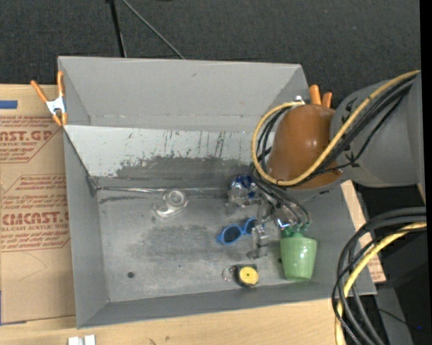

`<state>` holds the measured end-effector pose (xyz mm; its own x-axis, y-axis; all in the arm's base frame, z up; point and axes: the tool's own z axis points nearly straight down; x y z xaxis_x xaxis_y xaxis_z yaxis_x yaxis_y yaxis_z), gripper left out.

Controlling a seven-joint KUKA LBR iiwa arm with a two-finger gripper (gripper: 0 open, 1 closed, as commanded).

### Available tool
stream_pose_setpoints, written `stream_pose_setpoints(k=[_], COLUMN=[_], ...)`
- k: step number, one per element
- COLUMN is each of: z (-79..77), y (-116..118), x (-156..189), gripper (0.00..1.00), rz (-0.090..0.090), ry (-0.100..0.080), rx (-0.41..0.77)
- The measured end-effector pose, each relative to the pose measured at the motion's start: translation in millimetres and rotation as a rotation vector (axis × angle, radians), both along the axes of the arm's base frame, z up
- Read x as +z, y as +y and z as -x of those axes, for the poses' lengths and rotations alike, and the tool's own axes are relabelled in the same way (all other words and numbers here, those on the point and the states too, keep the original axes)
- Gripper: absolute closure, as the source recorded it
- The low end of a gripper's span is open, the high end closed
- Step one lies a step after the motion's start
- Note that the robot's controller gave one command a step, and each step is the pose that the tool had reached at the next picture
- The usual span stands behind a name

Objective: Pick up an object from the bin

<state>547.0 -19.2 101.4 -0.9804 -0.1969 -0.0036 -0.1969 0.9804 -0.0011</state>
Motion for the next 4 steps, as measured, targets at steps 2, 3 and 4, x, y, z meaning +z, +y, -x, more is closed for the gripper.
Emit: stream_pose_setpoints(k=[2,3,4], z=[-8.7,-9.0,-9.2], y=[-23.8,-22.8,-22.9], x=[-33.6,-33.8,-33.4], gripper=[0.0,0.0,1.0], rz=[-0.002,-0.003,-0.003], ry=[0.005,0.004,0.003], rx=[-0.062,-0.061,-0.061])
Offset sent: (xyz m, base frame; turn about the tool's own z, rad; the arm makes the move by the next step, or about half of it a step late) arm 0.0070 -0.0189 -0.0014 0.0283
